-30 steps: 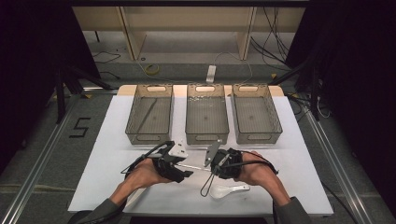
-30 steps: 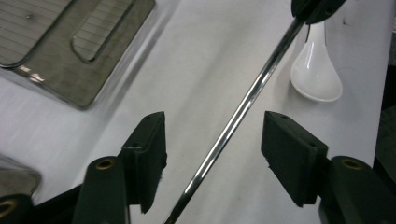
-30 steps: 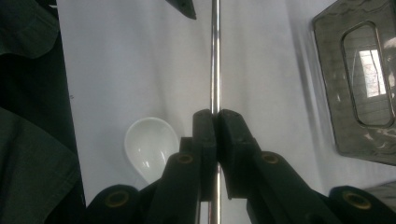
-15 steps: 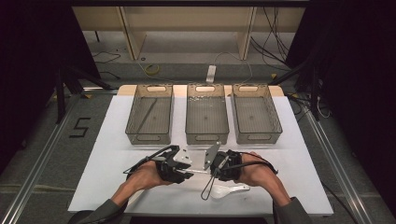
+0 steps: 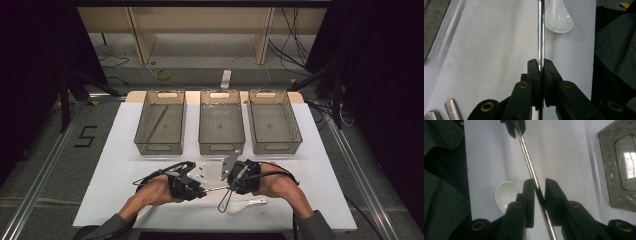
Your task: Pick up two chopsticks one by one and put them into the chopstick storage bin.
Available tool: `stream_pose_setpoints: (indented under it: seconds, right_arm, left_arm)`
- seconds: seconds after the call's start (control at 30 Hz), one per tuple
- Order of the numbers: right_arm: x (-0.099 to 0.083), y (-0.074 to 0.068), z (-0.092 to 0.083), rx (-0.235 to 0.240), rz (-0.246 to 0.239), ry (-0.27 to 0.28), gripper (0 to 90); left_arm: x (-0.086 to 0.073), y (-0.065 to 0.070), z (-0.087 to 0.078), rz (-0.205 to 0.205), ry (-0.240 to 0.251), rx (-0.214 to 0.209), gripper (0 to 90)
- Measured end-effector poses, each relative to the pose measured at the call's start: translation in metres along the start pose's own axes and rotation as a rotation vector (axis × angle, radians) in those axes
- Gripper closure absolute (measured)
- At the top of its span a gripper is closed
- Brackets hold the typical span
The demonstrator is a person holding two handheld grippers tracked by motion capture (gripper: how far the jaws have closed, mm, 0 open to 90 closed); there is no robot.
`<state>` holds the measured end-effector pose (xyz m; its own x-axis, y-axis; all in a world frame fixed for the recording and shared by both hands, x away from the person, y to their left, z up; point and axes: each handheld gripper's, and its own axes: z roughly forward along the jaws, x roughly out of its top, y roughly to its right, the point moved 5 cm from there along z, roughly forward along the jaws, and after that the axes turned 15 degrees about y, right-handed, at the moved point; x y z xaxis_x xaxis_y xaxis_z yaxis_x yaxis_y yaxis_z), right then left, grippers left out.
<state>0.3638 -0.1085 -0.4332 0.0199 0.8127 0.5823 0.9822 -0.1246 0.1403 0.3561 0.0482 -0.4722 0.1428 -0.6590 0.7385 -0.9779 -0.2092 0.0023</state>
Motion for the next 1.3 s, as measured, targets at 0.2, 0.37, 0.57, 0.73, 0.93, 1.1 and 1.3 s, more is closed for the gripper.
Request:
stream_pose_setpoints:
  seconds: [0.2, 0.37, 0.57, 0.73, 0.93, 1.1, 1.3]
  right_arm:
    - [-0.002, 0.009, -0.016, -0.046, 0.073, 0.068, 58.6]
    - [-0.007, 0.014, -0.027, -0.118, 0.118, 0.107, 46.0]
    - [-0.016, 0.014, -0.028, -0.140, 0.147, 0.121, 39.7]
    - [-0.026, 0.015, -0.025, -0.143, 0.170, 0.107, 38.2]
    - [-0.037, 0.015, -0.020, -0.135, 0.204, 0.098, 36.4]
    - [-0.047, 0.011, -0.016, -0.117, 0.225, 0.085, 33.8]
    - [-0.060, 0.010, -0.010, -0.115, 0.265, 0.077, 29.5]
  left_arm:
    - [0.000, -0.012, -0.008, -0.056, 0.022, 0.059, 85.3]
    - [-0.003, -0.028, -0.021, -0.124, 0.049, 0.147, 85.3]
    - [-0.006, -0.042, -0.034, -0.186, 0.089, 0.214, 85.3]
    - [-0.011, -0.055, -0.046, -0.244, 0.130, 0.273, 85.3]
    - [-0.016, -0.066, -0.058, -0.293, 0.160, 0.316, 85.3]
    - [-0.018, -0.075, -0.067, -0.326, 0.189, 0.362, 85.3]
    - [-0.025, -0.087, -0.080, -0.357, 0.216, 0.416, 85.3]
